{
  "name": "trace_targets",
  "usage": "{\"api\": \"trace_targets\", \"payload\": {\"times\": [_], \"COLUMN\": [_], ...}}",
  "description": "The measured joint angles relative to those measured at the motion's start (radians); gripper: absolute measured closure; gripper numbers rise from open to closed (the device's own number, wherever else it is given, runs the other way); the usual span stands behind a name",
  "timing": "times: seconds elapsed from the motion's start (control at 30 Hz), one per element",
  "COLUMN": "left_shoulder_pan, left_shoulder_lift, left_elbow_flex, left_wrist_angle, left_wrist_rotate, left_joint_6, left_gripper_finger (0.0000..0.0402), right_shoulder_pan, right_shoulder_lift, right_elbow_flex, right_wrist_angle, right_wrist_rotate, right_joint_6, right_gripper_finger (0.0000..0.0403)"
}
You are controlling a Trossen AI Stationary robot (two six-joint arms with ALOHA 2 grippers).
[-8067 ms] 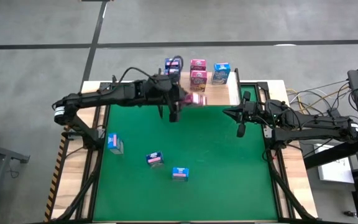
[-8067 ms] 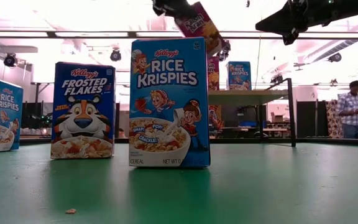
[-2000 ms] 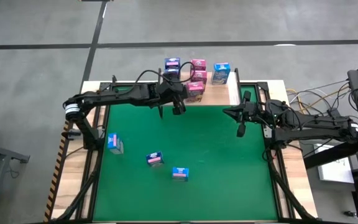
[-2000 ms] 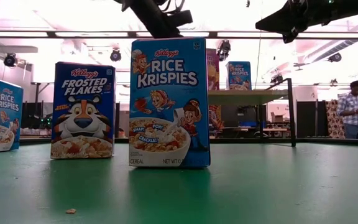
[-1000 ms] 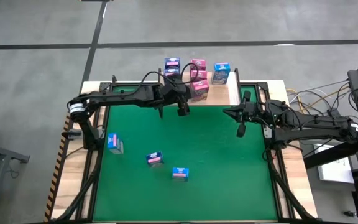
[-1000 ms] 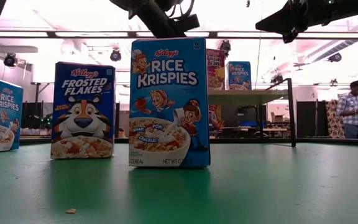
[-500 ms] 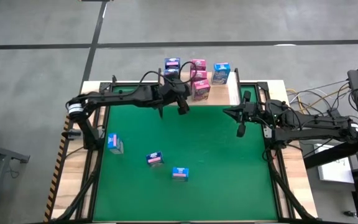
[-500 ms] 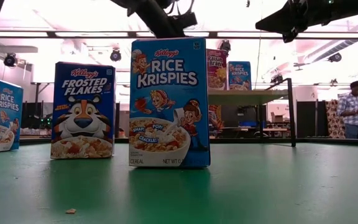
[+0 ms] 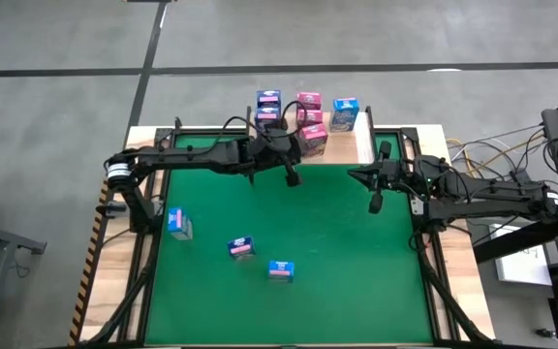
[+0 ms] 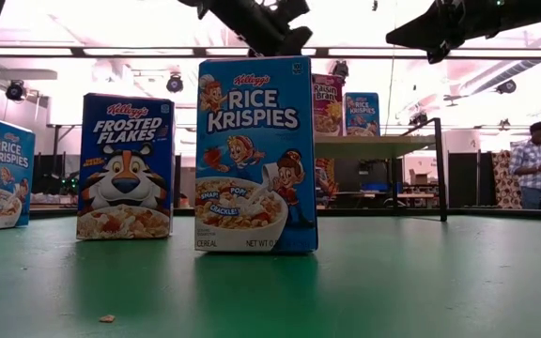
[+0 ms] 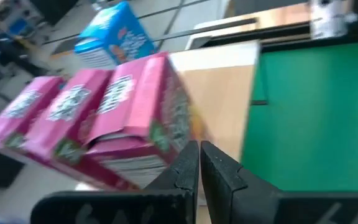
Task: Stack cereal on shelf
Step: Put the pink cereal on the shelf aligned with the other pink cereal boxes
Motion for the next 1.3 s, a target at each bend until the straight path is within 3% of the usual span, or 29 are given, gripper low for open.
{"api": "trace_targets", "payload": {"times": [0.37,0.8,0.93,1.1,1.3], "left_shoulder_pan": [0.007,-0.067,-0.071,-0.071,-0.071], "left_shoulder_lift": [0.003,-0.019,-0.026,-0.028,-0.028], "left_elbow_flex": [0.0,0.0,0.0,0.0,-0.001], "left_wrist_angle": [0.001,-0.088,-0.153,-0.217,-0.259], "left_wrist_rotate": [-0.137,-0.172,-0.236,-0.24,-0.239], "left_joint_6": [-0.002,-0.031,-0.035,-0.055,-0.055], "left_gripper_finger": [0.0401,0.0401,0.0401,0.0401,0.0401], "right_shoulder_pan": [0.0,0.0,-0.007,-0.032,-0.082], "right_shoulder_lift": [0.0,0.003,0.041,0.103,0.171], "right_elbow_flex": [0.0,0.0,0.002,0.017,0.049], "right_wrist_angle": [0.0,0.011,0.055,0.066,0.066], "right_wrist_rotate": [0.0,0.011,0.027,0.108,0.113], "right_joint_6": [-0.004,0.018,0.04,0.089,0.135], "right_gripper_finger": [0.0394,0.0394,0.0394,0.0394,0.0394]}}
